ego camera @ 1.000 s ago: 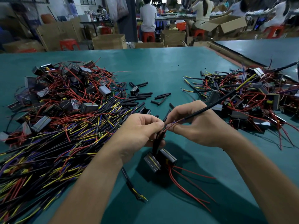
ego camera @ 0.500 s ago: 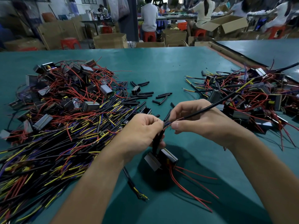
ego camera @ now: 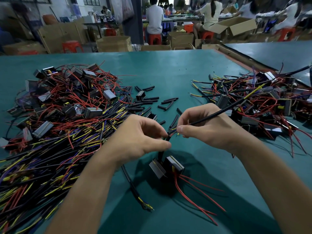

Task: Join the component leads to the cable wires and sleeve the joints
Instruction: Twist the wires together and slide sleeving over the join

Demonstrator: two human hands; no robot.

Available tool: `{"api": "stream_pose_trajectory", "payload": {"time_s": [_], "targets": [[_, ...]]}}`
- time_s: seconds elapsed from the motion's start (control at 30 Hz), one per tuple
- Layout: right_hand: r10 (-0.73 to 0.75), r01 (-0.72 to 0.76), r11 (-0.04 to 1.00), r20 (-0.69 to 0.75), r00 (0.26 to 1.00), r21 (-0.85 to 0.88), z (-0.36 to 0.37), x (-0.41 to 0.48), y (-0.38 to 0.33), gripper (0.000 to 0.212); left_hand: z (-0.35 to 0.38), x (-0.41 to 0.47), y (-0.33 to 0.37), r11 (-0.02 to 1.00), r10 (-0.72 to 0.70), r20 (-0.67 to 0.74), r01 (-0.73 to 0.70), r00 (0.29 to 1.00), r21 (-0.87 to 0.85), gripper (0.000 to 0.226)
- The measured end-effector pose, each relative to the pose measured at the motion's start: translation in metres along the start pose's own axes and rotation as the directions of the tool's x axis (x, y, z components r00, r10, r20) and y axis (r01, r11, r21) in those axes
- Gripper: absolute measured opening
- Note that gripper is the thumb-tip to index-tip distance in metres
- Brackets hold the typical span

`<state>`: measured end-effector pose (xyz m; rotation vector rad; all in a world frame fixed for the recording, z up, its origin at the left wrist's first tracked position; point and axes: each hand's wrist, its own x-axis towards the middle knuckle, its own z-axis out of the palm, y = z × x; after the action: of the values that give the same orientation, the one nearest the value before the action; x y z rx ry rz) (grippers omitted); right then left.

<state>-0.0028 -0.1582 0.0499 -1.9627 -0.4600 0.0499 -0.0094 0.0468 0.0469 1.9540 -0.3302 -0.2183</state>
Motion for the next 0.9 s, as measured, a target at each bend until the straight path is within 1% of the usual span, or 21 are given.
{"api": "stream_pose_trajectory", "payload": {"time_s": [0.1, 0.23, 0.33, 0.57, 0.8, 0.9], "targets": [[-0.019, 0.019, 0.999, -0.001, 1.0, -0.039, 0.0005, 0.0003, 0.0006, 0.018, 0.0047, 0.0009, -0.0019, 0.998, 0.023, 0.017, -0.024, 1.0, 0.055, 0.011], [-0.055, 0.056, 0.993, 0.01, 0.998, -0.107, -0.0005, -0.0001, 0.0027, 0.019, 0.0062, 0.0025, -0.0027, 0.999, 0.021, 0.004, -0.021, 1.0, 0.033, 0.01], [-0.081, 0.082, 0.984, 0.012, 0.997, -0.159, 0.0004, 0.0002, 0.0039, 0.02, 0.0072, 0.0017, -0.0015, 0.998, 0.021, -0.01, -0.021, 1.0, 0.055, 0.01], [-0.174, 0.154, 0.944, -0.046, 0.984, -0.291, 0.0027, 0.0003, 0.0055, 0.015, 0.0096, 0.0012, -0.0001, 0.976, 0.066, -0.061, -0.052, 0.996, 0.211, 0.014], [-0.193, 0.167, 0.932, -0.052, 0.98, -0.32, 0.0037, 0.0005, 0.0041, 0.015, 0.0071, -0.001, -0.0009, 0.966, 0.091, -0.026, -0.081, 0.996, 0.246, 0.011], [-0.191, 0.162, 0.932, -0.06, 0.98, -0.325, 0.0056, 0.0011, 0.0027, 0.018, 0.006, -0.0005, -0.001, 0.971, 0.084, -0.006, -0.081, 0.996, 0.223, 0.009]]}}
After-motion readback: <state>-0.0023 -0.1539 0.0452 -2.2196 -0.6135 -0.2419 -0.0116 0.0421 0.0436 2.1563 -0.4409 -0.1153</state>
